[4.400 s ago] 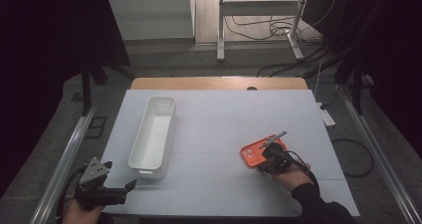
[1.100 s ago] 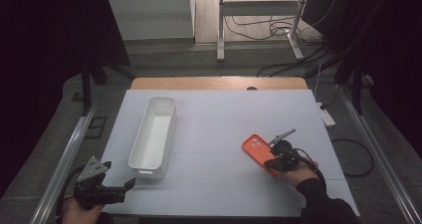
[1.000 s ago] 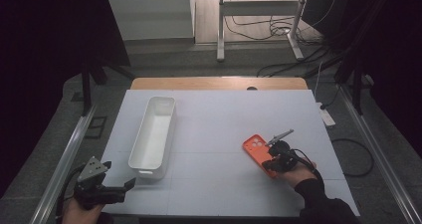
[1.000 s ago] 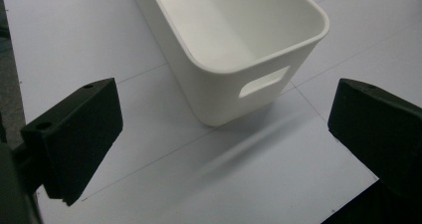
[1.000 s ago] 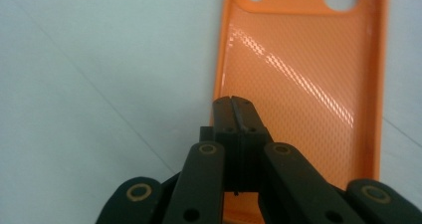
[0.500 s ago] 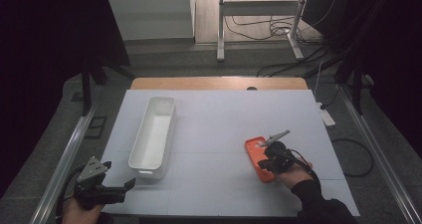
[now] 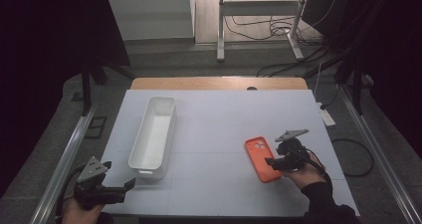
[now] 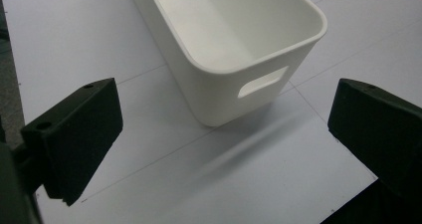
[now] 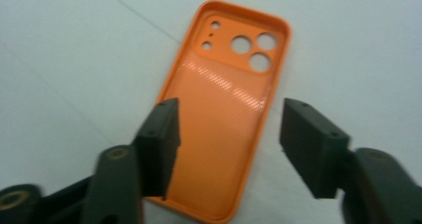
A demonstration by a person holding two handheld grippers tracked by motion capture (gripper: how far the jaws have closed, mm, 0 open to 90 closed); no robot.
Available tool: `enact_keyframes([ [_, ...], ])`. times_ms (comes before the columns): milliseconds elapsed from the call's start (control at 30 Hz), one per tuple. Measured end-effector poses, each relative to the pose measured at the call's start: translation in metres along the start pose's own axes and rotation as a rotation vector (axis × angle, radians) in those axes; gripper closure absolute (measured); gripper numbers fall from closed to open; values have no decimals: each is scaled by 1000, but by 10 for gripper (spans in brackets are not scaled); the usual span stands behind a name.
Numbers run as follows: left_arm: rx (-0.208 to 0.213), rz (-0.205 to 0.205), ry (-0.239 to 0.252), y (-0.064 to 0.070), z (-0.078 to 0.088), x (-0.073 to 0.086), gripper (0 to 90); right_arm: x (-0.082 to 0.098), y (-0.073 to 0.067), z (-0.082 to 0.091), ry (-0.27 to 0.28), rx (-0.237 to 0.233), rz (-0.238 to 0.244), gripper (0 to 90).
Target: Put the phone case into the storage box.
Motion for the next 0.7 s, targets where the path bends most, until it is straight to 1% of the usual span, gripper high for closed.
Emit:
enact_keyframes([
  [67, 0, -1, 0, 0, 0, 0, 16, 0, 2, 2, 14, 9, -1, 283],
  [100, 0, -1, 0, 0, 0, 0, 16, 0, 2, 2, 14, 9, -1, 283],
  [167, 0, -2, -1, 0, 0, 0, 16, 1, 4, 2, 24, 26, -10, 136],
  [233, 1, -2, -1, 0, 0, 0, 16, 2, 6, 1, 24, 28, -34, 42],
  [300, 1, -2, -2, 0, 0, 0, 16, 2, 8, 1, 42, 14, -69, 0],
  [367, 1, -3, -2, 0, 0, 0, 16, 3, 11, 0, 53, 1, -89, 0],
  [433, 1, -4, -2, 1, 0, 0, 16, 5, 13, -2, 55, 5, -82, 0],
  [700, 1, -8, -4, 1, 0, 0, 17, 6, 15, -8, 41, 11, -76, 0],
])
Point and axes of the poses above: each handheld gripper's, and its own axes: z roughly backward along the jaws, x roughly out of its underside, y roughly to its right, the point moved 4 cm from there along -z, roughly forward along the jaws, and after that the axes turned 8 degrees about -y, right-handed, at the moved point
